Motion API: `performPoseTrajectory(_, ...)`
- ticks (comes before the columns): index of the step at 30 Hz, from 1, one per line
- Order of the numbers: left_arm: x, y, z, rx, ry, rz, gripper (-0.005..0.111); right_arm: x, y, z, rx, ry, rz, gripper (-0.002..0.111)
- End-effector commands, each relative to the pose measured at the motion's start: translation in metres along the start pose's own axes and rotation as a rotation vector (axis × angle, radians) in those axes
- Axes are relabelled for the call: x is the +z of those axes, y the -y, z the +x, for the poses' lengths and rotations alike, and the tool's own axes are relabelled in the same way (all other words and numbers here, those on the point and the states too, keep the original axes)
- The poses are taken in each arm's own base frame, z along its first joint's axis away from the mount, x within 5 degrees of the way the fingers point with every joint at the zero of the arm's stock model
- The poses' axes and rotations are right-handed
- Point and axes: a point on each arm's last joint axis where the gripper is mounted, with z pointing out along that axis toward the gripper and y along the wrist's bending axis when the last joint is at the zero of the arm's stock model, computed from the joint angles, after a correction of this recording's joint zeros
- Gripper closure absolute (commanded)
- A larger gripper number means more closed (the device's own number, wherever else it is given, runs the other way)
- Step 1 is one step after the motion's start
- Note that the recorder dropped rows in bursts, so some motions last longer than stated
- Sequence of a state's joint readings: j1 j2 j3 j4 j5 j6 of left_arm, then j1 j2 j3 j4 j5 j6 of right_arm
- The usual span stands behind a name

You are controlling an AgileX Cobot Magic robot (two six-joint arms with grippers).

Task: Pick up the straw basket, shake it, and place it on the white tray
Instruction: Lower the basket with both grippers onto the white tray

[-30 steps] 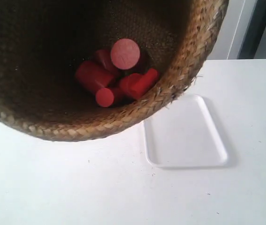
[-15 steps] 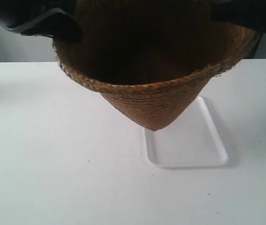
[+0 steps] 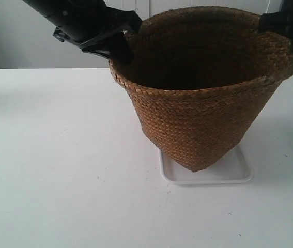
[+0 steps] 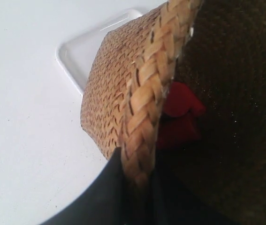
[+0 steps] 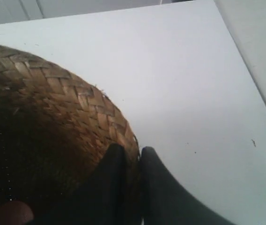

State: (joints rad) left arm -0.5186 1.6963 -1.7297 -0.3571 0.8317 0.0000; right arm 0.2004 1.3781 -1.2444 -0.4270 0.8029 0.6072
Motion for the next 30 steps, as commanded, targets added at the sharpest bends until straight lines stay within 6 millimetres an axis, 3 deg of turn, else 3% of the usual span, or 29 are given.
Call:
performPoseTrajectory(1, 0.004, -0.012, -0.005, 0.043, -0.032, -0.055, 0.107, 0.021, 0.027, -0.004, -0.077, -0.053, 0.183, 0.108)
performPoseTrajectory(7, 0.018, -0.016, -0.008, 0.044, -0.06, -0.038, 0.107, 0.038, 0.026, -0.005, -0.099, -0.103, 0.201, 0.108)
performPoseTrajectory(14, 0.031, -0.01, -0.009, 0.044, -0.064, 0.081, 0.107, 0.038, 0.029, -0.005, -0.112, -0.118, 0.234, 0.108)
performPoseTrajectory(24, 0.033, -0.011, -0.009, 0.057, -0.064, 0.082, 0.107, 0.039, 0.029, -0.005, -0.091, -0.118, 0.216, 0.108)
performPoseTrajectory(26, 0.033, -0.011, -0.009, 0.057, -0.064, 0.082, 0.104, 0.039, 0.028, -0.005, -0.087, -0.116, 0.21, 0.105)
performPoseTrajectory(30, 0.033, -0.011, -0.008, 0.06, -0.07, 0.086, 0.081, 0.04, 0.025, -0.004, -0.086, -0.119, 0.171, 0.089)
